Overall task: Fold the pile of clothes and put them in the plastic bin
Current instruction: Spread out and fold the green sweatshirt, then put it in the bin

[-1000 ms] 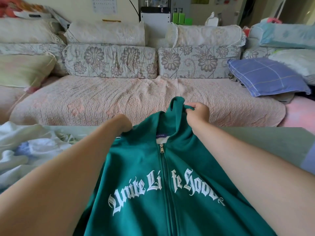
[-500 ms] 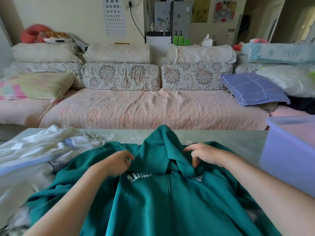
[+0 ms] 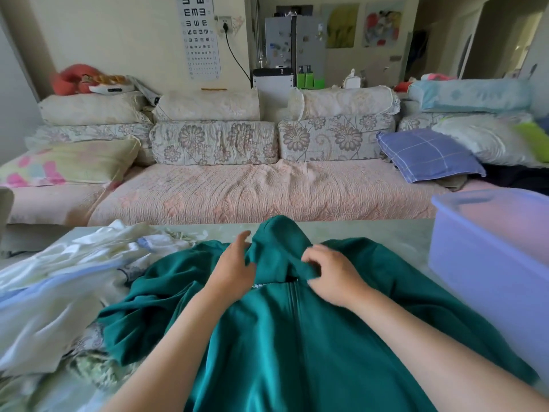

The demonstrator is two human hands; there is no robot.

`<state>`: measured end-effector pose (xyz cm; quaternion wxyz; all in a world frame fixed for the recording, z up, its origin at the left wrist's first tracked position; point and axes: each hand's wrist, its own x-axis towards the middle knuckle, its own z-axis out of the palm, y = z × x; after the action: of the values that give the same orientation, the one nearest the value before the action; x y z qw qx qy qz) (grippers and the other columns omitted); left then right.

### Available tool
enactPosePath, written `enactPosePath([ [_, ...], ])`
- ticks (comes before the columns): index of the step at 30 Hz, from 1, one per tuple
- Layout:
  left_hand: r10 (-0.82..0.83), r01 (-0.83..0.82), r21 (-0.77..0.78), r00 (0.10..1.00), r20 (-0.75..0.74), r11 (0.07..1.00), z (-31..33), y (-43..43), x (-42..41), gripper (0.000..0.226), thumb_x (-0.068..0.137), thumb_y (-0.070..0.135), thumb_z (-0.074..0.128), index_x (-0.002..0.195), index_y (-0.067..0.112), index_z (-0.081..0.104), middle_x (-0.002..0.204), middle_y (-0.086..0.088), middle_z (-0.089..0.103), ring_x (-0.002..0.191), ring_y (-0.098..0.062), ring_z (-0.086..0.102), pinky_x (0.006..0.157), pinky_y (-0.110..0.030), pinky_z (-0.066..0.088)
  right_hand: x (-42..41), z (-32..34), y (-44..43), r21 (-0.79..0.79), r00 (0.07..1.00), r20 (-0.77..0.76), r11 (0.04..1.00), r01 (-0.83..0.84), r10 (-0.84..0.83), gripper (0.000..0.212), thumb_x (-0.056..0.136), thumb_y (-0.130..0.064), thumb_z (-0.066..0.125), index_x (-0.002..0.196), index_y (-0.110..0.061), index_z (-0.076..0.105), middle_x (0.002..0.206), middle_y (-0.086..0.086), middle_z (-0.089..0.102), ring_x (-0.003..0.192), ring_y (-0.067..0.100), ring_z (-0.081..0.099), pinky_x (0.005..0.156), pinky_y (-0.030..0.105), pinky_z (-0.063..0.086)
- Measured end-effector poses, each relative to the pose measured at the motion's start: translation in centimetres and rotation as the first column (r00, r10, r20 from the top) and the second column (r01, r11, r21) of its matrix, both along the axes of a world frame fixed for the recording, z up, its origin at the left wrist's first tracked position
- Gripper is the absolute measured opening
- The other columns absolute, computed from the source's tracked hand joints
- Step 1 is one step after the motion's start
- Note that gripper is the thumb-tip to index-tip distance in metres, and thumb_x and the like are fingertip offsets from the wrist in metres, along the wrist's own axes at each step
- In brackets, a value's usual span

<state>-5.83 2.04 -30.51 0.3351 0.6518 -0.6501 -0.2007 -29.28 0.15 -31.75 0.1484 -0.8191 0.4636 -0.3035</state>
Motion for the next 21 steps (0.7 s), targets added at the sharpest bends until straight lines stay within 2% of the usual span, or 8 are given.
enactPosePath([
  [2,0.029,-0.034,-0.09,0.998,-0.052,0.995,0.7,1.3,-0.6,0.07,0.089,0.002,0.049,0.15,0.028,0.025,0.145,-0.002,0.045,0.132,-0.018,0.042,0.102,-0.044,0.045,-1.1,-0.2,2.4,0.108,0.934,-0.344,0.992,-0.065,0.099,0.027,0.074,-0.016,0.061,0.097,-0.031,0.062,0.098,-0.012,0.057,0.092,0.016,0.056,0.079,0.033,0.046],
  [4,0.025,-0.033,-0.106,0.997,-0.078,0.994,1.0,2.5,-1.2,0.076,0.084,-0.002,0.045,0.15,0.03,0.025,0.145,-0.003,0.044,0.13,-0.022,0.044,0.099,-0.048,0.047,-2.3,-0.5,4.6,0.256,0.791,-0.587,0.967,-0.02,0.171,0.034,0.079,-0.017,0.061,0.109,-0.031,0.061,0.112,-0.009,0.057,0.105,0.018,0.056,0.086,0.031,0.045],
  [6,-0.009,0.006,-0.051,0.998,-0.058,0.999,0.6,3.2,-1.8,0.084,0.077,-0.001,0.042,0.149,0.037,0.024,0.146,-0.004,0.041,0.123,-0.029,0.048,0.093,-0.051,0.05,-2.9,-0.2,5.9,0.376,0.774,-0.609,0.923,0.086,0.176,0.035,0.081,-0.021,0.06,0.114,-0.032,0.062,0.119,-0.009,0.056,0.11,0.019,0.055,0.089,0.03,0.045],
  [9,-0.087,0.087,0.05,0.996,0.005,0.995,-0.5,4.6,-3.2,0.083,0.082,0.006,0.045,0.151,0.043,0.019,0.145,-0.004,0.039,0.126,-0.027,0.042,0.102,-0.048,0.044,-2.6,1.1,7.4,0.389,0.811,-0.58,0.9,0.196,0.074,0.029,0.08,-0.036,0.054,0.104,-0.03,0.069,0.111,-0.011,0.065,0.105,0.019,0.06,0.09,0.032,0.048],
  [12,-0.06,0.081,0.131,0.986,-0.155,0.988,-1.2,5.2,-4.5,0.077,0.091,0.033,0.056,0.152,0.046,0.011,0.148,-0.01,0.04,0.113,-0.023,0.057,0.106,-0.05,0.041,-1.4,1.5,8.4,0.287,0.768,-0.64,0.917,0.277,-0.032,0.037,0.08,-0.055,0.045,0.08,-0.022,0.063,0.092,-0.002,0.066,0.094,0.027,0.059,0.087,0.038,0.043],
  [15,0.078,-0.049,0.115,0.962,-0.262,0.992,-1.2,4.5,-5.1,0.098,0.085,0.054,0.066,0.155,0.039,-0.001,0.155,-0.007,0.031,0.137,-0.025,0.04,0.109,-0.04,0.037,-0.7,0.6,9.1,0.193,0.67,-0.738,0.927,0.321,-0.078,0.054,0.085,-0.067,0.043,0.1,-0.02,0.066,0.11,0.004,0.067,0.109,0.029,0.057,0.094,0.041,0.037],
  [17,0.095,-0.072,0.106,0.971,-0.222,0.992,-1.2,4.3,-5.2,0.104,0.081,0.056,0.068,0.155,0.039,-0.003,0.144,-0.001,0.042,0.13,-0.025,0.047,0.098,-0.037,0.045,-0.7,0.1,9.4,0.154,0.624,-0.776,0.931,0.329,-0.092,0.058,0.086,-0.068,0.045,0.107,-0.018,0.067,0.115,0.004,0.066,0.115,0.028,0.055,0.099,0.041,0.036],
  [21,0.045,-0.043,0.119,0.999,-0.016,0.992,-1.3,4.6,-5.1,0.065,0.079,0.037,0.065,0.141,0.032,0.044,0.128,0.011,0.06,0.115,-0.018,0.058,0.096,-0.034,0.048,-1.2,-0.2,9.9,0.179,0.682,-0.723,0.923,0.342,-0.112,0.048,0.086,-0.064,0.046,0.093,-0.021,0.066,0.108,0.003,0.068,0.109,0.027,0.055,0.1,0.042,0.036],
])
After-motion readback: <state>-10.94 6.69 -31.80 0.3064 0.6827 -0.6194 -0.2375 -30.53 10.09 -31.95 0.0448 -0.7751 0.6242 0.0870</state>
